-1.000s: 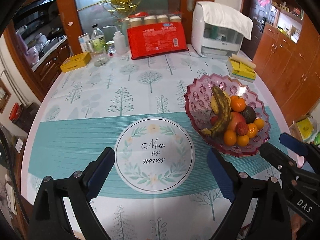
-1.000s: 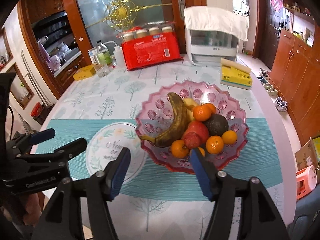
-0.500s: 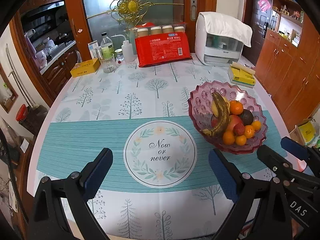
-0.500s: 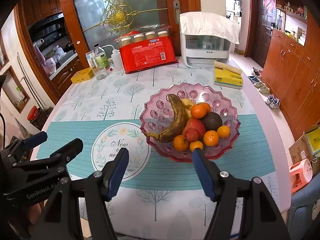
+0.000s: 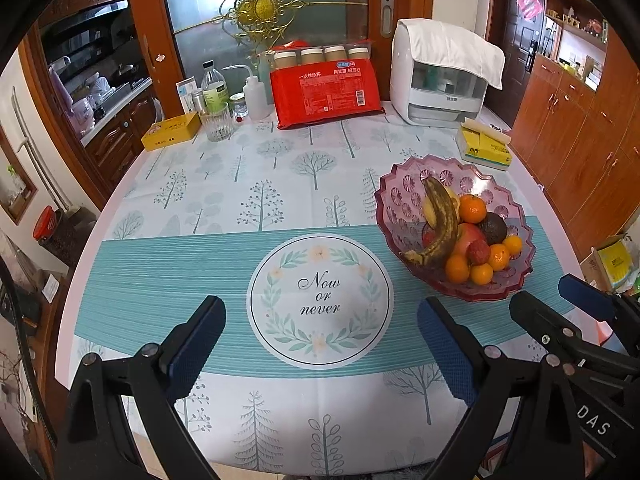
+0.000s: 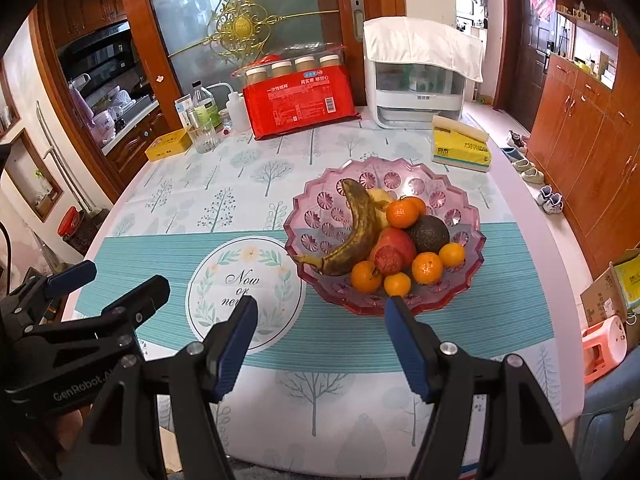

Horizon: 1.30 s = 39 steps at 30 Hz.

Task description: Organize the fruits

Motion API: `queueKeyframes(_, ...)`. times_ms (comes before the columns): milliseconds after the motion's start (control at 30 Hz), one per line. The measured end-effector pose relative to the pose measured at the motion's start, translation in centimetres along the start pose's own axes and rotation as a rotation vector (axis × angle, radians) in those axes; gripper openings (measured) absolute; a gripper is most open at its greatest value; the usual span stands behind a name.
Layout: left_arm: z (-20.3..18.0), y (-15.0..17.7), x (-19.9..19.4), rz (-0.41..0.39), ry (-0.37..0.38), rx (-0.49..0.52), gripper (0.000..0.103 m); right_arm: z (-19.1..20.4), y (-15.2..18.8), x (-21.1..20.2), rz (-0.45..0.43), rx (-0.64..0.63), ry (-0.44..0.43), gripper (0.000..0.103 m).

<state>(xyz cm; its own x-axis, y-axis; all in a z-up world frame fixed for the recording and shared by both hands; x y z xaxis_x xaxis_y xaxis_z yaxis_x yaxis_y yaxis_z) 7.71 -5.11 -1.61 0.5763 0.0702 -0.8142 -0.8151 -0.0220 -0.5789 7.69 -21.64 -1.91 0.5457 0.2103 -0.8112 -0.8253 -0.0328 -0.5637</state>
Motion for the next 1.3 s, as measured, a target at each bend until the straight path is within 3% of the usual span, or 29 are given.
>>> queueKeyframes(1300, 0.35, 0.59, 0.6, 0.031, -0.004, -0.017, 0.096, 0.04, 0.63, 0.69, 0.017, 0.005, -0.009, 0.067)
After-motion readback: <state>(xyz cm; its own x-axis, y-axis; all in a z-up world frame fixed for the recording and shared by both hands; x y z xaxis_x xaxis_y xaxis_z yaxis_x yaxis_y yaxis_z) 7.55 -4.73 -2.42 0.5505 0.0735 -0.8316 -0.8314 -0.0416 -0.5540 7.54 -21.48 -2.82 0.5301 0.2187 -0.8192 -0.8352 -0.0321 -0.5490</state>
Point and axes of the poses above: each gripper's, at about its wrist camera, not at the fingertips, and x roughly the way its jaws point, z to its left, y to its underside, the point moved 3 cm from there along x, roughly the way its jaws point, and after that the axes turned 1 degree about x, right-handed, at the moved point
